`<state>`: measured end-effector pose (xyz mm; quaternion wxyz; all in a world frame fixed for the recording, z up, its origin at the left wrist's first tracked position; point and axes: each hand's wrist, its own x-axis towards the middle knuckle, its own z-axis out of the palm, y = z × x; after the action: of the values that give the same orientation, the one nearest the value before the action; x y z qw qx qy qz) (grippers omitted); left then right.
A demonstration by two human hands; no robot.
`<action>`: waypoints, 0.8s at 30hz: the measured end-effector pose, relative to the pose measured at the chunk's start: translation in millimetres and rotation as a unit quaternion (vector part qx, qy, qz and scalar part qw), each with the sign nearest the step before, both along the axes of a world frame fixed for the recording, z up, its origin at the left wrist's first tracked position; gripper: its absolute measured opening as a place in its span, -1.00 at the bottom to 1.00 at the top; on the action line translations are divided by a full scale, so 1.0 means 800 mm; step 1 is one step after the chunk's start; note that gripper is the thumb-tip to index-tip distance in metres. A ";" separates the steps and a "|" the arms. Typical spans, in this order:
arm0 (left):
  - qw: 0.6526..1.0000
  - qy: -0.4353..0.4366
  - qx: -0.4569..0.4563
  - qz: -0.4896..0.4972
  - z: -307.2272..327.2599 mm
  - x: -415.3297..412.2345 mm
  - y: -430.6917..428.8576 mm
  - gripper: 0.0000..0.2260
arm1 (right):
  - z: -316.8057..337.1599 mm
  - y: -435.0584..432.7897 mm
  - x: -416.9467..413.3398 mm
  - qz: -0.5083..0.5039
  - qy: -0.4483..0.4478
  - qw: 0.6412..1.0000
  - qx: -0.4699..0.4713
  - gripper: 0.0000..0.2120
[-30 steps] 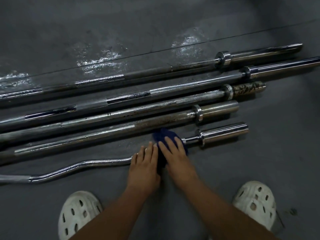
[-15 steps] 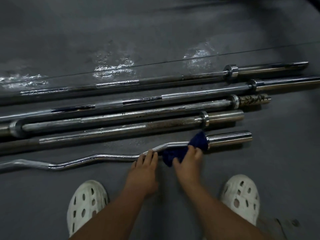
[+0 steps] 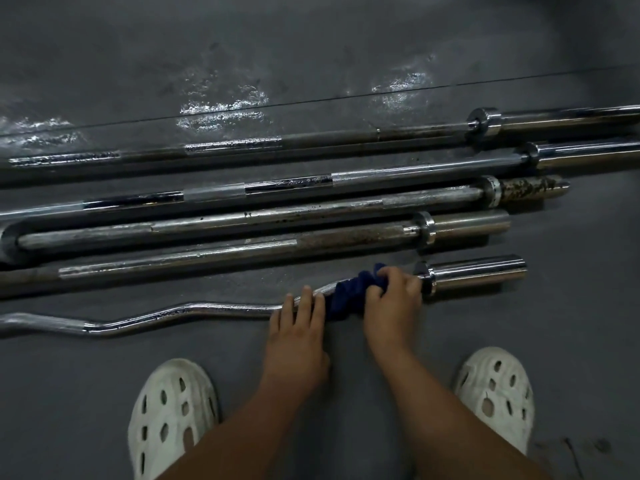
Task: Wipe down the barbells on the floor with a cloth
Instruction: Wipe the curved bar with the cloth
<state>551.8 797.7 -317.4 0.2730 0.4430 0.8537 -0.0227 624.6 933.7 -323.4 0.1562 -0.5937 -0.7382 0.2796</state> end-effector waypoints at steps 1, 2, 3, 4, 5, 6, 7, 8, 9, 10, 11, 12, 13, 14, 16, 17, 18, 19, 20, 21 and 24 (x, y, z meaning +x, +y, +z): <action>1.000 0.001 0.000 0.000 0.000 0.000 0.001 -0.17 | -0.001 -0.014 -0.007 0.047 -0.025 0.999 0.011 -0.73; 1.000 0.001 0.000 0.001 0.000 0.001 0.001 -0.18 | -0.002 -0.028 -0.010 0.133 -0.040 0.990 0.015 -0.70; 1.000 0.002 0.003 0.003 -0.001 0.000 0.001 -0.19 | -0.005 -0.035 -0.010 0.222 -0.058 0.973 0.018 -0.71; 1.000 0.004 0.011 0.004 -0.001 -0.002 0.001 -0.22 | -0.006 -0.028 -0.010 0.277 -0.070 0.958 0.021 -0.73; 1.000 0.007 0.023 0.005 0.000 -0.006 0.002 -0.24 | -0.010 -0.014 -0.006 0.283 -0.077 0.956 0.022 -0.75; 0.999 0.010 0.038 0.007 0.000 -0.011 0.002 -0.27 | -0.011 -0.002 -0.002 0.235 -0.080 0.968 0.025 -0.77; 0.998 0.010 0.054 0.011 0.000 -0.016 0.003 -0.30 | -0.007 0.008 0.000 0.148 -0.081 0.986 0.015 -0.77; 0.998 0.012 0.067 0.013 -0.001 -0.021 0.004 -0.33 | -0.006 0.009 0.001 0.064 -0.089 0.994 0.004 -0.76; 0.997 0.014 0.077 0.015 -0.002 -0.023 0.004 -0.36 | -0.006 0.001 -0.004 0.024 -0.094 0.995 0.004 -0.73; 0.996 0.017 0.082 0.017 -0.003 -0.024 0.004 -0.38 | -0.005 -0.008 -0.011 0.046 -0.097 0.994 0.019 -0.71; 0.996 0.018 0.086 0.018 -0.004 -0.024 0.004 -0.38 | -0.006 -0.019 -0.014 0.124 -0.094 0.987 0.034 -0.68; 0.996 0.019 0.090 0.019 -0.004 -0.022 0.002 -0.38 | -0.010 -0.022 -0.013 0.220 -0.088 0.970 0.057 -0.67; 0.995 0.020 0.095 0.019 -0.004 -0.020 0.000 -0.37 | -0.014 -0.012 -0.010 0.291 -0.082 0.951 0.060 -0.68; 0.995 0.020 0.098 0.016 -0.004 -0.019 -0.002 -0.35 | -0.016 0.002 -0.007 0.292 -0.084 0.951 0.054 -0.71; 0.995 0.021 0.093 0.006 -0.004 -0.016 -0.006 -0.26 | -0.017 0.020 -0.001 0.110 -0.107 0.987 0.039 -0.74; 0.996 0.022 0.088 0.003 -0.005 -0.016 -0.007 -0.24 | -0.014 0.014 -0.006 0.037 -0.114 0.992 0.036 -0.73; 0.996 0.022 0.084 -0.001 -0.006 -0.016 -0.008 -0.22 | -0.010 0.002 -0.014 0.051 -0.114 0.991 0.054 -0.71; 0.997 0.020 0.080 -0.006 -0.006 -0.015 -0.009 -0.22 | -0.008 -0.016 -0.020 0.152 -0.106 0.980 0.071 -0.68; 0.997 0.017 0.078 -0.010 -0.006 -0.015 -0.010 -0.22 | -0.014 -0.028 -0.018 0.262 -0.092 0.954 0.113 -0.65; 0.997 0.015 0.077 -0.013 -0.006 -0.016 -0.010 -0.22 | -0.019 -0.022 -0.014 0.327 -0.085 0.930 0.145 -0.61; 0.997 0.014 0.077 -0.017 -0.004 -0.019 -0.011 -0.24 | -0.017 0.016 -0.002 0.127 -0.115 0.983 0.063 -0.67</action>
<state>537.0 788.6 -320.5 0.2258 0.4764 0.8491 0.0324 623.1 946.2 -336.8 0.0710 -0.5121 -0.8368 0.1802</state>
